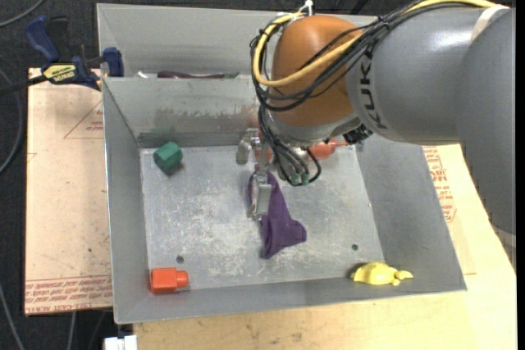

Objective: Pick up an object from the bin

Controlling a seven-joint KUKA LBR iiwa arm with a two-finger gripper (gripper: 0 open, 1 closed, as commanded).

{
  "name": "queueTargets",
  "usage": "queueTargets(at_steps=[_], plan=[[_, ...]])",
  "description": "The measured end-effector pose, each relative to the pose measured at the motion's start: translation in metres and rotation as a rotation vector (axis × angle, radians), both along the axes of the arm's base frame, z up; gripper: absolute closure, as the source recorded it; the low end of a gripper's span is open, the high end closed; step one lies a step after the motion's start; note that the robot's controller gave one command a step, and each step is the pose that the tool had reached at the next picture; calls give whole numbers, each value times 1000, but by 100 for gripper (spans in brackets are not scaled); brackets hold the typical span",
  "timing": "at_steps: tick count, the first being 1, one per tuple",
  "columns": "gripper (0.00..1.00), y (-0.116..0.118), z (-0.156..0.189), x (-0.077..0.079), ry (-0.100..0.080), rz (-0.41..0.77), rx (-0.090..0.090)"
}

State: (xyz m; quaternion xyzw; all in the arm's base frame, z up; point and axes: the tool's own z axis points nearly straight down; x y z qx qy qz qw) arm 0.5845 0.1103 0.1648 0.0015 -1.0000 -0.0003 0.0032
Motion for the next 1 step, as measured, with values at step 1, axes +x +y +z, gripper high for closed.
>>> queueTargets(at_steps=[1], plan=[[0, 0, 5, 1, -7, -2, 1]])
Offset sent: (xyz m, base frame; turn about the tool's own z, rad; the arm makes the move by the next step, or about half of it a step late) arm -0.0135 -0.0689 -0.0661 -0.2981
